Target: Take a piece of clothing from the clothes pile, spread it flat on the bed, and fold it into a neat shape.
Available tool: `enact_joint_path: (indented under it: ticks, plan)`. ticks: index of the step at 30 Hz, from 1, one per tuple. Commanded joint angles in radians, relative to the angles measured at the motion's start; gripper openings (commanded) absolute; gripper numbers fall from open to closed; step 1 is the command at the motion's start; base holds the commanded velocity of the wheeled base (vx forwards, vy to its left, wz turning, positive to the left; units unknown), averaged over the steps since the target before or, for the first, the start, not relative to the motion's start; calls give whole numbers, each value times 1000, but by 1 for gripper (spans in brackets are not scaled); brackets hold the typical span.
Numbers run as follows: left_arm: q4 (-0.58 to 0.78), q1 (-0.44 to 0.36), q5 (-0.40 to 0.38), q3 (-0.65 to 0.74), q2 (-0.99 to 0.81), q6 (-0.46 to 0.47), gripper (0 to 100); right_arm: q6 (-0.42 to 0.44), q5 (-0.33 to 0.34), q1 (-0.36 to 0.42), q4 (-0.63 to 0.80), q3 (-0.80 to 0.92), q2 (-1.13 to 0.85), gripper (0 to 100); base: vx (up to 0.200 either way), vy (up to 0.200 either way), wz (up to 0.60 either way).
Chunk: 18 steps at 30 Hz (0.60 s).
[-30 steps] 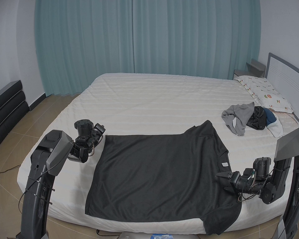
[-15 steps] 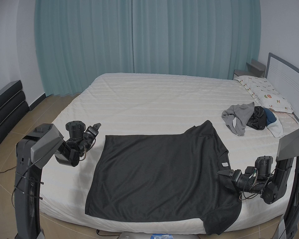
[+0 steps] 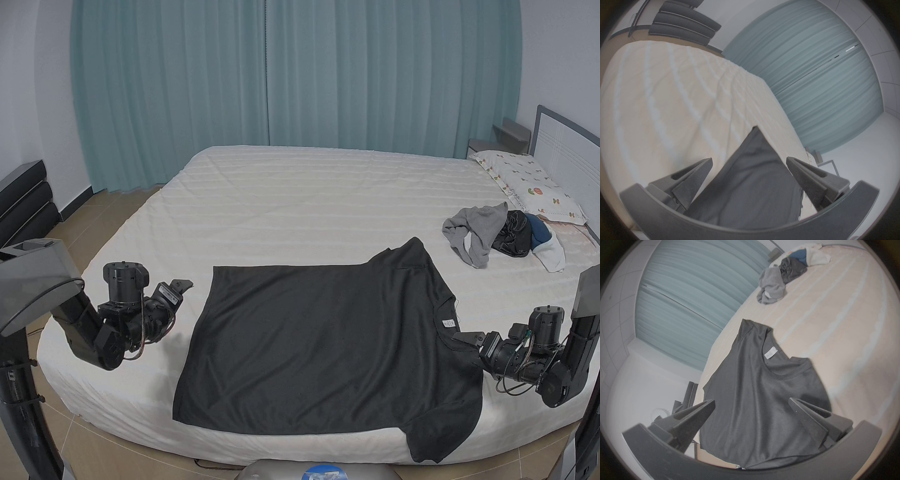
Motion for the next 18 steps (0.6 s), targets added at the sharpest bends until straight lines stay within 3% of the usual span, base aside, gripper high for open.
enact_joint_path:
  ticks: [1,4,11,18]
  plan:
    - [-7,-33,-2,209,-178,-12,100,-78,-86,-25,2,12,-27,100,-200,0,0]
    - [-43,-51,0,270,-186,-40,100,-116,-126,-28,2,12,-4,100,-200,0,0]
    - [-130,-65,-2,336,-154,-61,100,-130,-198,-29,-9,-17,66,100,0,0,0]
    - [-142,-65,-2,331,-98,-63,100,-130,-205,-18,2,-46,116,100,0,0,0]
